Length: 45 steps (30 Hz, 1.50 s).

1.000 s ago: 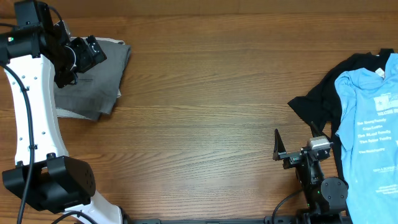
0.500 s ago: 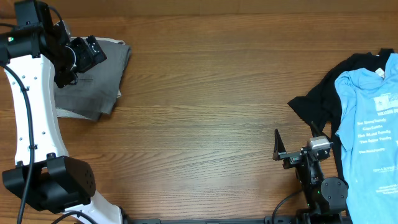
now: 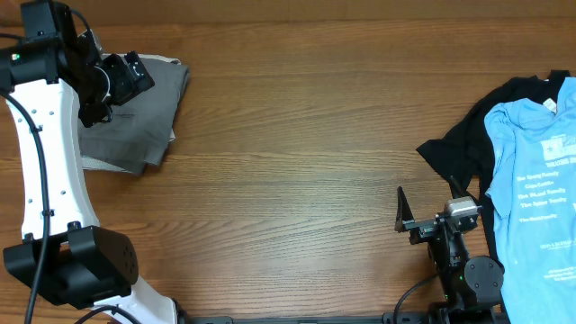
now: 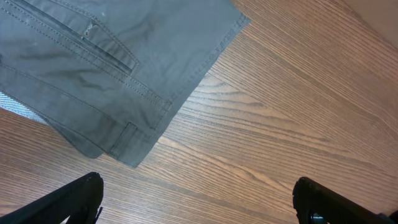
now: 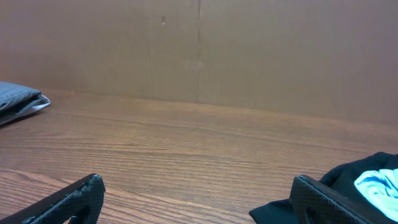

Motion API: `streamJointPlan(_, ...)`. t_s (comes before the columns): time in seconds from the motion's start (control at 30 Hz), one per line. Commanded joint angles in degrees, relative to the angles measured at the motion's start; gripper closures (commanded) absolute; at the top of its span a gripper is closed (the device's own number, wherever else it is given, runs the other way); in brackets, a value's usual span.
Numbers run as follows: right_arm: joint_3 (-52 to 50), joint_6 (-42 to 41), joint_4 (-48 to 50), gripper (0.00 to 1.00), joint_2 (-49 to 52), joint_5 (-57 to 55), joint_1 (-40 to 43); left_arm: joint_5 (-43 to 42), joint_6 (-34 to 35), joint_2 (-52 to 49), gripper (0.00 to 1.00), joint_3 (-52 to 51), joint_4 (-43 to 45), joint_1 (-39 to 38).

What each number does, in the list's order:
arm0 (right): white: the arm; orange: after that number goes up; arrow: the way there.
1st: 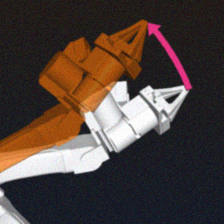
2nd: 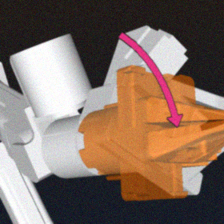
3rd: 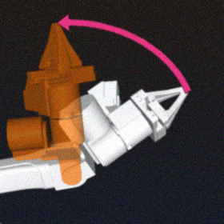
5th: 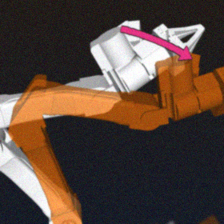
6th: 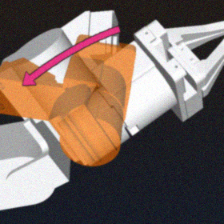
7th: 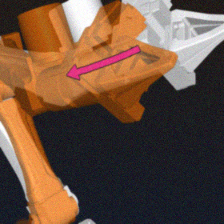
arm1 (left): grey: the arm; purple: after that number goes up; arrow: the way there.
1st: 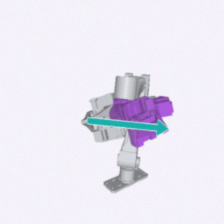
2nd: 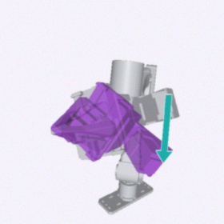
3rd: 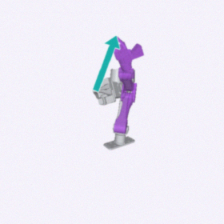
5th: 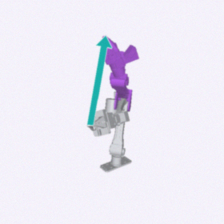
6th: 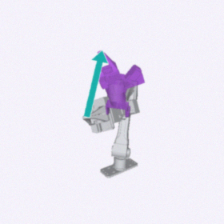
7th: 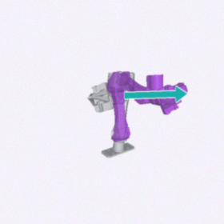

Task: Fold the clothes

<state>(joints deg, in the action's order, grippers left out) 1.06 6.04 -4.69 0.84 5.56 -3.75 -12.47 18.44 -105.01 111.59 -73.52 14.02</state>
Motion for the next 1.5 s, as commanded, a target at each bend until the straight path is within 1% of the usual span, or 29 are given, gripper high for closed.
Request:
streamJointPlan(0.0, -0.6, 0.2, 0.3, 0.00, -0.6, 0.1, 0.3, -0.5, -0.2, 6.8, 0.00, -0.1, 0.1, -1.6)
streamJointPlan(0.27, -0.6, 0.2, 0.3, 0.00, -0.6, 0.1, 0.3, -0.5, -0.2, 25.1, 0.00, -0.1, 0.1, -6.4)
streamJointPlan(0.3, -0.6, 0.2, 0.3, 0.00, -0.6, 0.1, 0.3, -0.5, -0.2, 29.6, 0.00, -0.1, 0.1, -7.0)
streamJointPlan(0.43, -0.6, 0.2, 0.3, 0.00, -0.6, 0.1, 0.3, -0.5, -0.2, 37.6, 0.00, -0.5, 0.1, -7.3)
streamJointPlan(0.47, -0.6, 0.2, 0.3, 0.00, -0.6, 0.1, 0.3, -0.5, -0.2, 41.8, 0.00, -1.4, 0.0, -7.3)
streamJointPlan(0.53, -0.6, 0.2, 0.3, 0.00, -0.6, 0.1, 0.3, -0.5, -0.2, 48.6, 0.00, -5.2, 0.0, -7.3)
streamJointPlan(0.63, -0.6, 0.2, 0.3, 0.00, -0.6, 0.1, 0.3, -0.5, -0.2, 54.4, 0.00, -10.3, 0.0, -7.3)
streamJointPlan(0.8, -0.6, 0.2, 0.3, 0.00, -0.6, 0.1, 0.3, -0.5, -0.2, 64.3, 0.00, -22.0, 0.0, -7.3)
streamJointPlan(0.9, -0.6, 0.2, 0.3, 0.00, -0.6, 0.1, 0.3, -0.5, -0.2, 71.6, 0.00, -32.9, 0.1, -7.3)
streamJointPlan(1.07, -0.6, 0.2, 0.3, 0.00, -0.6, 0.1, 0.3, -0.1, -0.2, 78.8, 0.00, -46.3, 1.0, -7.0)
streamJointPlan(1.13, -0.6, 0.2, 0.3, 0.00, -0.6, 0.1, 0.3, 0.0, -0.2, 81.7, 0.00, -52.1, 3.5, -6.7)
streamJointPlan(1.27, -0.6, 0.2, 0.3, 0.00, -0.6, 0.1, 0.3, 0.0, -0.2, 86.7, 0.00, -62.9, 12.9, -6.7)
streamJointPlan(1.47, -0.6, 0.2, 0.3, 0.00, -0.6, 0.1, 0.3, -0.7, 0.0, 93.5, 0.00, -79.2, 32.7, -6.7)
